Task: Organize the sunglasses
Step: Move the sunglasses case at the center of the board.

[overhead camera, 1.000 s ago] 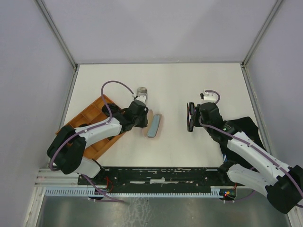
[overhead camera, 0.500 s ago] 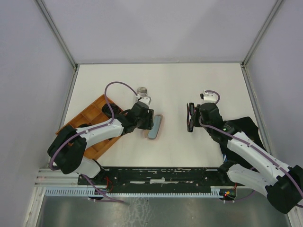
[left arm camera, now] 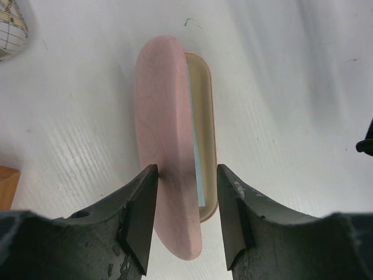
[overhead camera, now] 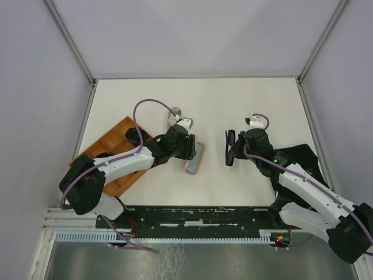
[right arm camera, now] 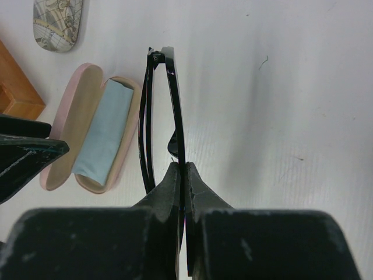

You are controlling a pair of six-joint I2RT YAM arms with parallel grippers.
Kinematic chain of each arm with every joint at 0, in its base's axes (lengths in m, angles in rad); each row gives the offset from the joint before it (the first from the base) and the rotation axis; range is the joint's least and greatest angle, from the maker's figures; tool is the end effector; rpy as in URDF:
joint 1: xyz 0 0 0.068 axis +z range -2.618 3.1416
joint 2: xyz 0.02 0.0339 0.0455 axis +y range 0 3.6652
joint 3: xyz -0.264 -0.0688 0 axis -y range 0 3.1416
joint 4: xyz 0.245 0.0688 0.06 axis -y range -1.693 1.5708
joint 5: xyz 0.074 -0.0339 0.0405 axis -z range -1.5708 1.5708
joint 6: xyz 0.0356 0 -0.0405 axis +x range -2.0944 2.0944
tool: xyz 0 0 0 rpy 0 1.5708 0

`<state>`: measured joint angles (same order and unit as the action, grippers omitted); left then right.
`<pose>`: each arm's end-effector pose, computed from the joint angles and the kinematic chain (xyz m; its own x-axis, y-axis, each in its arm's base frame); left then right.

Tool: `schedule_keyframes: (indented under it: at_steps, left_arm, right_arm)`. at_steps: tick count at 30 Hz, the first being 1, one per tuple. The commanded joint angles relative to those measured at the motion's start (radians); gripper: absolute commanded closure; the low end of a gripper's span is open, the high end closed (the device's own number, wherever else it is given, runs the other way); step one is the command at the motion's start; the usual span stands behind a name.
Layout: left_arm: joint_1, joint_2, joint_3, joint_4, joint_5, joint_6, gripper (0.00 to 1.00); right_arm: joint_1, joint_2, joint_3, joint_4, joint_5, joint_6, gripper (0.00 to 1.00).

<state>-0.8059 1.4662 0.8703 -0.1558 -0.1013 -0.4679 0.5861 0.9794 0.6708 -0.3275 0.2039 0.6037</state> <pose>0.2164 -0.2203 0.2135 -0.7227 0.1050 -0.6832 0.3817 0.8846 -0.2678 0.1806 0.1113 0.2507 -0.6379 0.2438 -0.7305 -0.0532 0.9323 0.3576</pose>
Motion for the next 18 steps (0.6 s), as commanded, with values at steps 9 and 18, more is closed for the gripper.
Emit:
schedule_keyframes:
  at_steps: [9,18]
  left_arm:
    - [-0.023,0.000,0.021,0.053,0.020,-0.037,0.51]
    - [-0.023,0.003,0.020,0.056,0.013,-0.035,0.51]
  right_arm:
    - [-0.005,0.063,-0.070,0.213,-0.169,0.208,1.00]
    - [-0.004,0.189,-0.079,0.376,-0.298,0.290,1.00]
